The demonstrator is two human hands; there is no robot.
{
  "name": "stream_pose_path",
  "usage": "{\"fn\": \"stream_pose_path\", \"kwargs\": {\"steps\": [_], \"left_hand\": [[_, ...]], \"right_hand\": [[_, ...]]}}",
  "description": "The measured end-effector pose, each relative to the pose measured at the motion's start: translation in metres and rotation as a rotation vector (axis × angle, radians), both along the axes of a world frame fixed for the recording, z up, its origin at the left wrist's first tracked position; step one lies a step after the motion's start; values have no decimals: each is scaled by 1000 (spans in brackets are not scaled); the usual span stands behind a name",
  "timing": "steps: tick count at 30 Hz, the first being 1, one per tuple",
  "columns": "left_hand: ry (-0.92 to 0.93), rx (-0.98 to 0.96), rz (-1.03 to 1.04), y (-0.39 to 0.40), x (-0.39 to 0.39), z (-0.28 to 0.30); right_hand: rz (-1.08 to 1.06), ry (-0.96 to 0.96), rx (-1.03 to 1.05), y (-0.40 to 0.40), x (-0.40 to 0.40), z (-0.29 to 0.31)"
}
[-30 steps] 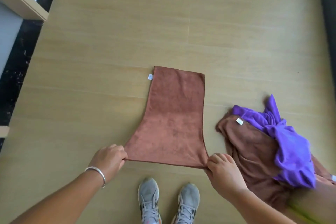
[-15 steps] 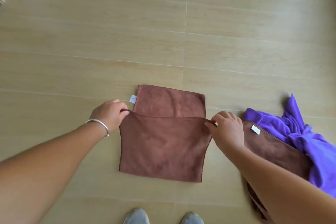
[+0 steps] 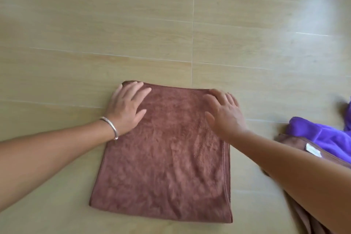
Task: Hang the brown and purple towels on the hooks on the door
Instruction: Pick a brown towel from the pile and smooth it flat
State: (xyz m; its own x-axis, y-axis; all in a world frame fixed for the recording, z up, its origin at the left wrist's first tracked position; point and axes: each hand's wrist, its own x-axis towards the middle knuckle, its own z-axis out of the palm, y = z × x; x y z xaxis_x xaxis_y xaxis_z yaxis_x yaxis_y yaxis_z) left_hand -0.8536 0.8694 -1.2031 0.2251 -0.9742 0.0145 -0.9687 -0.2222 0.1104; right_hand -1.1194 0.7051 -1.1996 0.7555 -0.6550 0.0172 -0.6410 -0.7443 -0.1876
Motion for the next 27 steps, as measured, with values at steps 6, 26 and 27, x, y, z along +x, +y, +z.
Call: {"fn": "stream_pose_path", "kwargs": {"steps": [6, 26, 27], "left_hand": [[-19, 343, -187, 120, -57, 2], [-67, 166, -433, 107, -15, -25], [-46, 138, -446, 116, -9, -26]], "right_hand": [[420, 320, 99, 111, -60, -7], [564, 297, 1, 58, -89, -27], [568, 277, -23, 62, -93, -29]]}}
